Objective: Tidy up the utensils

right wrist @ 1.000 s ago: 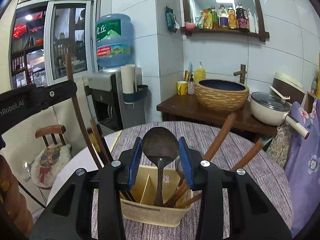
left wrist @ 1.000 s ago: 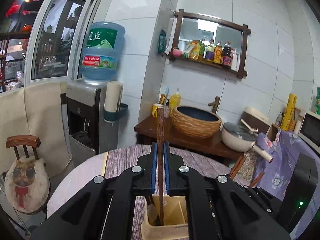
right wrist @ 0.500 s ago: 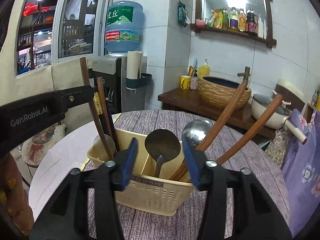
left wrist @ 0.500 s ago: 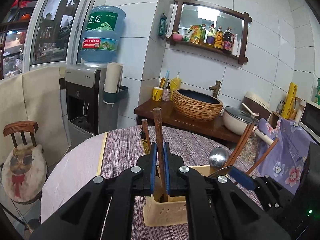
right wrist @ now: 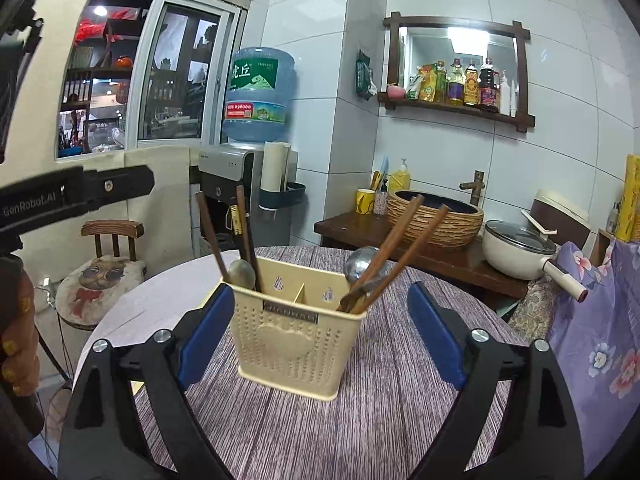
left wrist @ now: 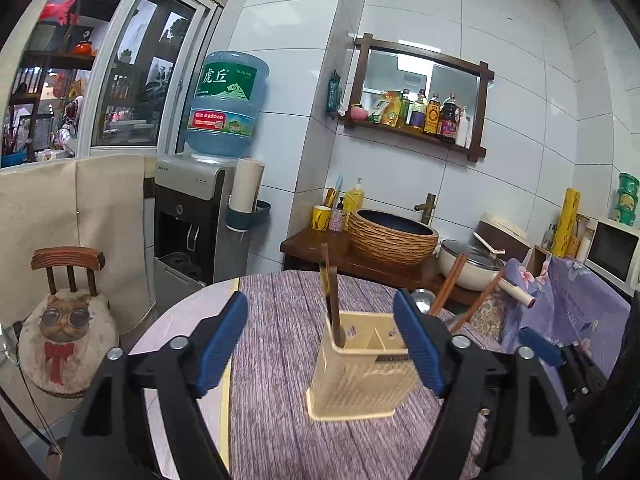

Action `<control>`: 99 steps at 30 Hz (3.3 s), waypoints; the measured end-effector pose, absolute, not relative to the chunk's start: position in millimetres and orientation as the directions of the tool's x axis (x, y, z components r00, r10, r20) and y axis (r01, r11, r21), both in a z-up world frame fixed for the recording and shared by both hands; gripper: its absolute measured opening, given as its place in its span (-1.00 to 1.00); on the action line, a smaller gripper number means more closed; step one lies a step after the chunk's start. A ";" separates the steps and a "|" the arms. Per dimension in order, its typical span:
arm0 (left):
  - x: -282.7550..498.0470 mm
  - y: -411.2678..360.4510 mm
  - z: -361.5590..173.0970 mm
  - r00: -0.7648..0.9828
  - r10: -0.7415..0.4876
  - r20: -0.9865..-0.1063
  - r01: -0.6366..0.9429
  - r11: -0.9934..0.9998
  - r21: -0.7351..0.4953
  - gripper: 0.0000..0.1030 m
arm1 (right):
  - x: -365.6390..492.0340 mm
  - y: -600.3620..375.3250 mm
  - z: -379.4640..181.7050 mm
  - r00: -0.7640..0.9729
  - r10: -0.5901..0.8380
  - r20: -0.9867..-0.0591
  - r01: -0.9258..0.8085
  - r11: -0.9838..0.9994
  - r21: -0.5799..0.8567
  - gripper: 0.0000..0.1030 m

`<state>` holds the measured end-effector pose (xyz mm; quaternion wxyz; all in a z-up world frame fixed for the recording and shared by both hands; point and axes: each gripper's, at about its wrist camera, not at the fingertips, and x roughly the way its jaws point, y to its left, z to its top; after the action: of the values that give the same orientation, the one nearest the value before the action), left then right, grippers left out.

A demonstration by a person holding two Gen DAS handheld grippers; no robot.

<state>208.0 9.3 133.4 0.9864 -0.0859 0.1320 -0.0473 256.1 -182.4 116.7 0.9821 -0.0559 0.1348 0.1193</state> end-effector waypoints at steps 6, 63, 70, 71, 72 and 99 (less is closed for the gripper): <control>161.3 10.6 91.2 0.952 -0.116 -0.285 0.065 0.981 -0.184 0.89 | 199.7 -199.6 91.4 0.936 0.199 -0.290 -0.228 0.971 -0.069 0.89; 17.0 2.6 1.7 0.945 -0.102 -0.309 0.068 0.991 -0.118 0.89 | 4.7 -237.0 21.7 0.939 0.270 -0.212 -0.265 0.963 0.055 0.89; 16.3 3.0 2.4 0.946 -0.096 -0.309 0.062 0.991 -0.119 0.89 | 5.5 -236.9 21.2 0.938 0.273 -0.214 -0.266 0.962 0.060 0.89; 15.9 3.4 2.7 0.947 -0.093 -0.307 0.057 0.991 -0.123 0.89 | 5.6 -236.8 21.1 0.938 0.273 -0.214 -0.266 0.962 0.060 0.89; 15.7 3.5 2.8 0.947 -0.093 -0.306 0.056 0.990 -0.127 0.89 | 5.6 -236.7 21.1 0.938 0.272 -0.214 -0.265 0.962 0.060 0.89; 20.2 1.0 0.6 0.941 -0.081 -0.329 0.043 0.992 -0.120 0.89 | 5.8 -240.7 20.0 0.938 0.270 -0.218 -0.260 0.963 0.072 0.89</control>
<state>20.2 1.0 0.6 0.9835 -0.0558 0.1689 -0.0314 5.8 -240.7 20.0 0.9841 0.0212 0.1136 0.1347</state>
